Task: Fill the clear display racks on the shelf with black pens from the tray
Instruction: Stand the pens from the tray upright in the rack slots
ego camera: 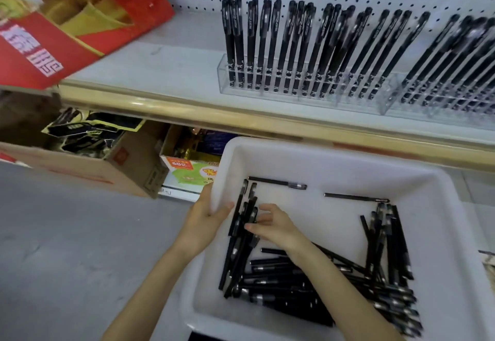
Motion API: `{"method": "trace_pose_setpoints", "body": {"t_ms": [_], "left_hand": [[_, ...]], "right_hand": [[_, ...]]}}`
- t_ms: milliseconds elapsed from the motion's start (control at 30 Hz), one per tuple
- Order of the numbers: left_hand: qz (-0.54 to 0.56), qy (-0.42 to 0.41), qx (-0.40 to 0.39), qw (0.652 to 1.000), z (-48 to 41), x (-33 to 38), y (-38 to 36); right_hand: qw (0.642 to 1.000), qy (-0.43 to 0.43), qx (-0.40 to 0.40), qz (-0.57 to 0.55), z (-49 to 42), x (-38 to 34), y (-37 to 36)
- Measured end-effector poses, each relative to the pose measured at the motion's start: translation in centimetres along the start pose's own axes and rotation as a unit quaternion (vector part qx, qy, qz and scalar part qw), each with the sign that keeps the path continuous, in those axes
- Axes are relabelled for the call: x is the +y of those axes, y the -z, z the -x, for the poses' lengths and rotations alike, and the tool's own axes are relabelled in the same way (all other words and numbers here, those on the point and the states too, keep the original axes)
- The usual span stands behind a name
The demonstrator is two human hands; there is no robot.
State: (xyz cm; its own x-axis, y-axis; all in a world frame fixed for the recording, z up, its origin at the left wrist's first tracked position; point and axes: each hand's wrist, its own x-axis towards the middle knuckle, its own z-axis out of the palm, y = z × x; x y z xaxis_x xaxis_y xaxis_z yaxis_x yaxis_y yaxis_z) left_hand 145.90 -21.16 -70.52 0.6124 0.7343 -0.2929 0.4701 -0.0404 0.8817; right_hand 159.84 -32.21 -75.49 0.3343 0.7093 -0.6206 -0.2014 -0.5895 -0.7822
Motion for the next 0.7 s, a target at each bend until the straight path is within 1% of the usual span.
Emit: {"method": "trace_pose_setpoints", "body": {"t_ms": [133, 233, 400, 567, 700], "left_hand": [[0.018, 0.002, 0.007, 1.0, 0.1, 0.0, -0.3], [0.027, -0.001, 0.008, 1.0, 0.1, 0.0, -0.5], [0.028, -0.002, 0.006, 1.0, 0.3, 0.2, -0.5], [0.027, -0.001, 0.003, 1.0, 0.3, 0.0, -0.4], [0.027, -0.003, 0.005, 1.0, 0.3, 0.1, -0.5]], "right_hand": [[0.999, 0.012, -0.021, -0.033, 0.0, 0.2, -0.5], [0.999, 0.022, -0.018, -0.041, -0.2, 0.5, -0.5], [0.998, 0.041, 0.004, -0.055, -0.5, 1.1, -0.7], [0.996, 0.067, 0.03, -0.042, -0.6, 1.4, -1.4], [0.993, 0.104, 0.061, -0.014, -0.7, 2.0, -1.8]]}}
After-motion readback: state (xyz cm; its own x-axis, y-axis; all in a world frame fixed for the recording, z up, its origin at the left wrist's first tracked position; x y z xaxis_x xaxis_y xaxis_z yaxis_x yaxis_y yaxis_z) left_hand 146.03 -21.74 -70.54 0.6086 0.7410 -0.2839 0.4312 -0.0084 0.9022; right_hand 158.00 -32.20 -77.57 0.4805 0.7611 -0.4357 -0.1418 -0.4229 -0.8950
